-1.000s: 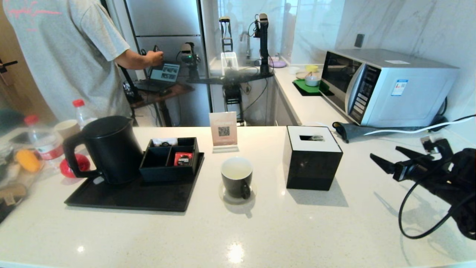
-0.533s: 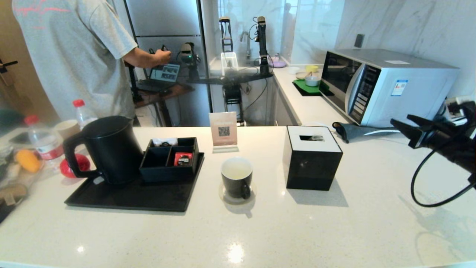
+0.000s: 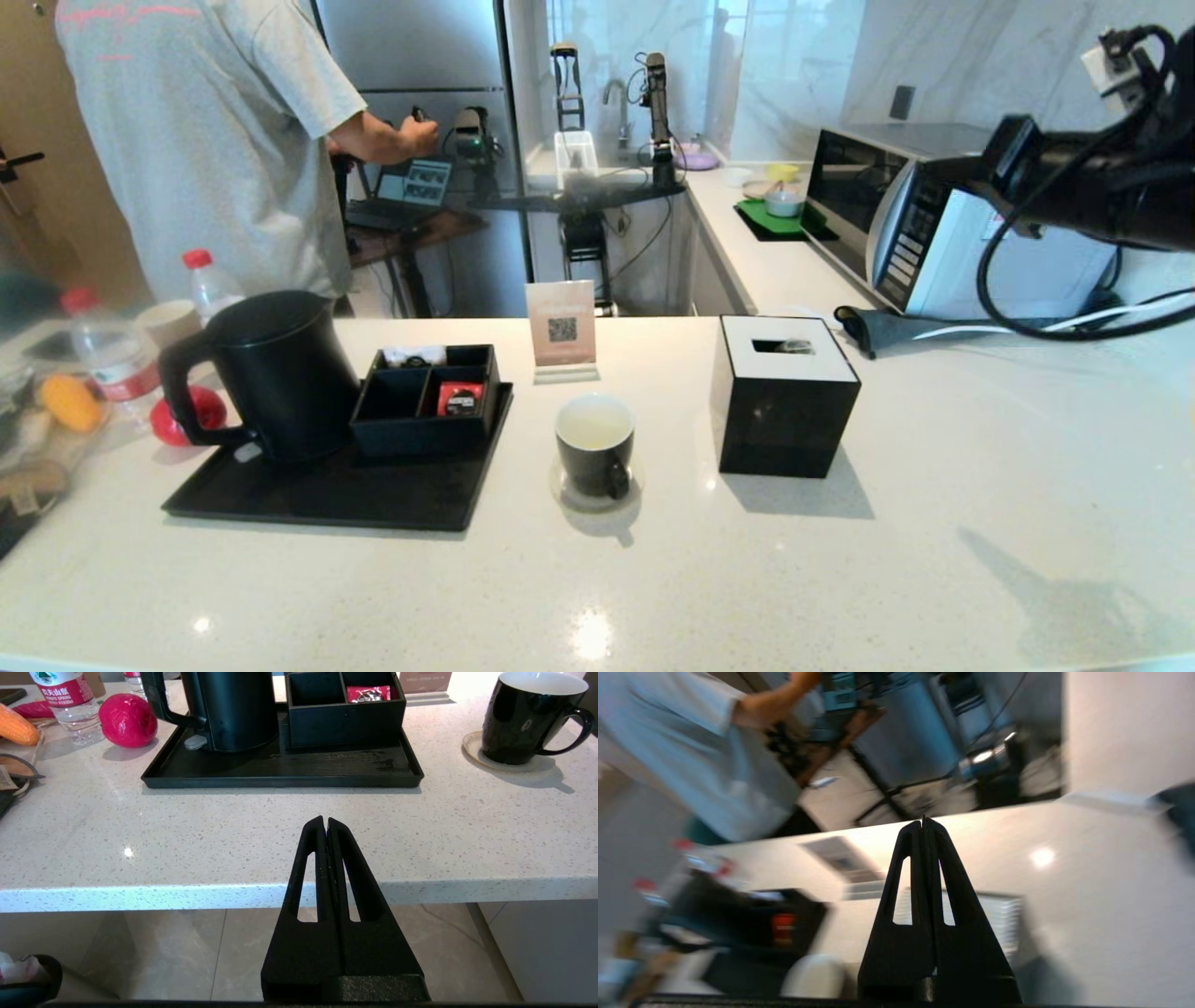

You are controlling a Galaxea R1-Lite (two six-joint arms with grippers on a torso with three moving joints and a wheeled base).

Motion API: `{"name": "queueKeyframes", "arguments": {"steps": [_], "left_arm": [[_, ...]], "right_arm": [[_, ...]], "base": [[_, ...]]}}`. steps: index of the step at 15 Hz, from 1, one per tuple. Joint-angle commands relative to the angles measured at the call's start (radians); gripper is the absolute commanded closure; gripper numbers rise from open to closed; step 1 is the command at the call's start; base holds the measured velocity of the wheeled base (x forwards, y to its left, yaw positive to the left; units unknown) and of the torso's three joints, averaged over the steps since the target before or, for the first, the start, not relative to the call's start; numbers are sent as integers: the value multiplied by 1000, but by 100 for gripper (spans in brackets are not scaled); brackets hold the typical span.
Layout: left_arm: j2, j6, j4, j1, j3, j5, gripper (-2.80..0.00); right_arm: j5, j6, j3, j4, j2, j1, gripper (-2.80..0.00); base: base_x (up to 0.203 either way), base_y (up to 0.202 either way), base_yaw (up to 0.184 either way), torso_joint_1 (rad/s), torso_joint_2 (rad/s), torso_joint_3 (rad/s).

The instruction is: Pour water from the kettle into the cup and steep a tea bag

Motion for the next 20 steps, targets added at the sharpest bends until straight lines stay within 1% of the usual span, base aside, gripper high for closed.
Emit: {"name": "queueKeyframes", "arguments": {"steps": [1, 2, 3, 5, 7, 9, 11, 13, 14, 17, 20], "left_arm": [[0, 0, 0, -1, 0, 1, 0], [0, 0, 0, -1, 0, 1, 0], [0, 0, 0, 0, 0, 1, 0], [0, 0, 0, -1, 0, 1, 0], [0, 0, 0, -1, 0, 1, 0], [0, 0, 0, -1, 0, 1, 0], [0, 0, 0, -1, 0, 1, 0], [0, 0, 0, 0, 0, 1, 0], [0, 0, 0, -1, 0, 1, 0], [0, 0, 0, 0, 0, 1, 0], [0, 0, 0, -1, 0, 1, 0]], "right_arm": [[-77, 356, -164, 193, -1, 127, 0], [-125, 464, -199, 226, 28, 158, 0], [-174, 540, -223, 274, 63, 186, 0], [-289, 662, -274, 324, 118, 256, 0], [-360, 746, -352, 348, 174, 284, 0], [-402, 798, -455, 412, 233, 295, 0], [-430, 845, -507, 460, 292, 297, 0], [-466, 860, -504, 492, 329, 295, 0], [-478, 889, -505, 518, 345, 294, 0], [-491, 939, -504, 584, 365, 293, 0], [-495, 953, -500, 638, 376, 286, 0]], "base": [[0, 0, 0, 0, 0, 0], [0, 0, 0, 0, 0, 0], [0, 0, 0, 0, 0, 0], [0, 0, 0, 0, 0, 0], [0, 0, 0, 0, 0, 0], [0, 0, 0, 0, 0, 0], [0, 0, 0, 0, 0, 0], [0, 0, 0, 0, 0, 0], [0, 0, 0, 0, 0, 0], [0, 0, 0, 0, 0, 0], [0, 0, 0, 0, 0, 0]]}}
